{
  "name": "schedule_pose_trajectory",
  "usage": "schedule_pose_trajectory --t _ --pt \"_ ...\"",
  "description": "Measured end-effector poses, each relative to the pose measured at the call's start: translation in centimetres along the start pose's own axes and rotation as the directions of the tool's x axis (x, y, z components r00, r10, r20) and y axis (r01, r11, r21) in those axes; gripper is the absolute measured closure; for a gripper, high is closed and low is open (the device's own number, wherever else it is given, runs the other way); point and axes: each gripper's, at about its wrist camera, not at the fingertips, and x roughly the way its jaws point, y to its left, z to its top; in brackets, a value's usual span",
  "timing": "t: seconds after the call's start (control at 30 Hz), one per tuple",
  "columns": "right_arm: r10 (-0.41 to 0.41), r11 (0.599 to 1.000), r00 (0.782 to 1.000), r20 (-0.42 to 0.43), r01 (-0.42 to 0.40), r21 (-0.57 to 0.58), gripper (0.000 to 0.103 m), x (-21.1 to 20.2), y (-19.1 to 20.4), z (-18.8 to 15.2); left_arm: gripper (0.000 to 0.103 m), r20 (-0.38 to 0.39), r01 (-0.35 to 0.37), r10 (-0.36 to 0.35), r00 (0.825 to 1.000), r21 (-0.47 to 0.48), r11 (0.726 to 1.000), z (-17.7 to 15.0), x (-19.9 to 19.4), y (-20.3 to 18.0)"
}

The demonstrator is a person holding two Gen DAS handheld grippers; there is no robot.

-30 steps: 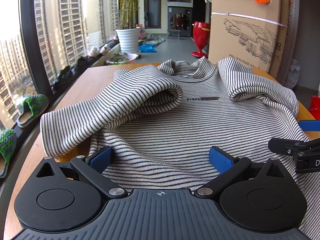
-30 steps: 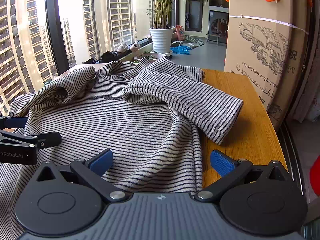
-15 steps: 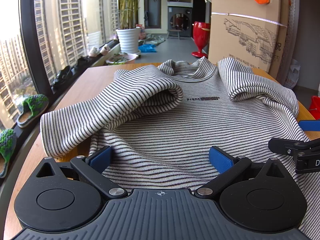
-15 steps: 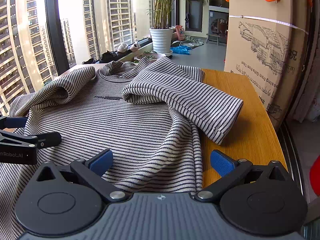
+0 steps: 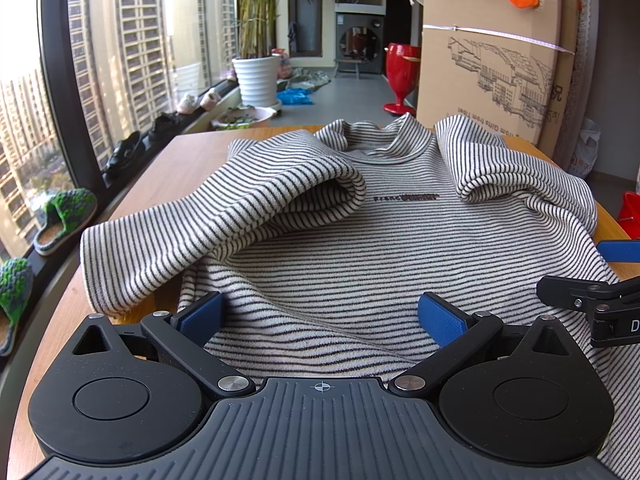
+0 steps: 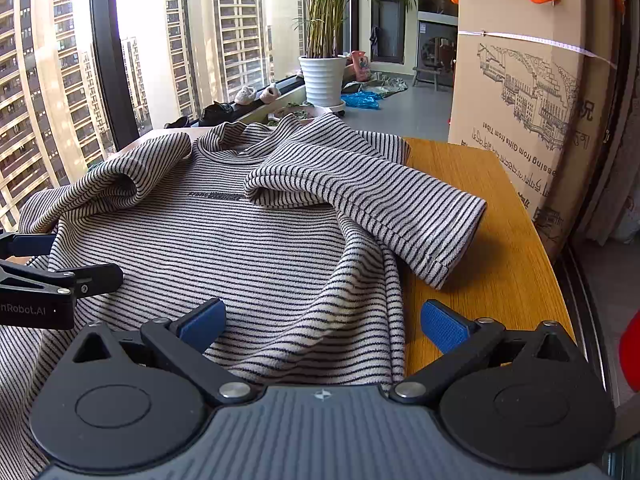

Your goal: Fold clothes

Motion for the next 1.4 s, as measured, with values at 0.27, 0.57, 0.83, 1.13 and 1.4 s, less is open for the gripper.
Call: schedule_pose_trajectory --t 0.27,0.57,0.83,1.13,1.4 --pt "0.000 1.000 1.000 0.000 0.000 0.000 0.000 -0.1 0.0 -0.1 0.000 0.000 0.000 0.000 1.000 0.000 1.000 0.0 0.0 0.0" --pt "0.001 1.000 1.000 0.000 -0.001 0.001 0.000 0.1 0.0 0.0 0.000 0.008 -0.025 0.025 1.000 0.030 0.999 0.0 -0.1 -0.5" --pt "-0.009 1.000 1.000 0.006 0.009 0.010 0.000 0.7 -0.4 0.5 0.000 0.012 -0.035 0.035 0.999 0.040 0.999 0.0 -0.2 -0.6" --pt "-0.004 1.000 1.000 0.004 0.004 0.004 0.000 1.2 -1.0 0.9 0.000 -0.002 0.026 -0.026 1.000 0.040 0.999 0.5 0.5 0.6" --pt "0.025 0.999 0.968 0.251 -0.036 0.038 0.000 -3.2 -3.2 0.9 0.000 0.163 0.195 -0.182 0.970 -0.064 0.979 1.8 -4.9 3.8"
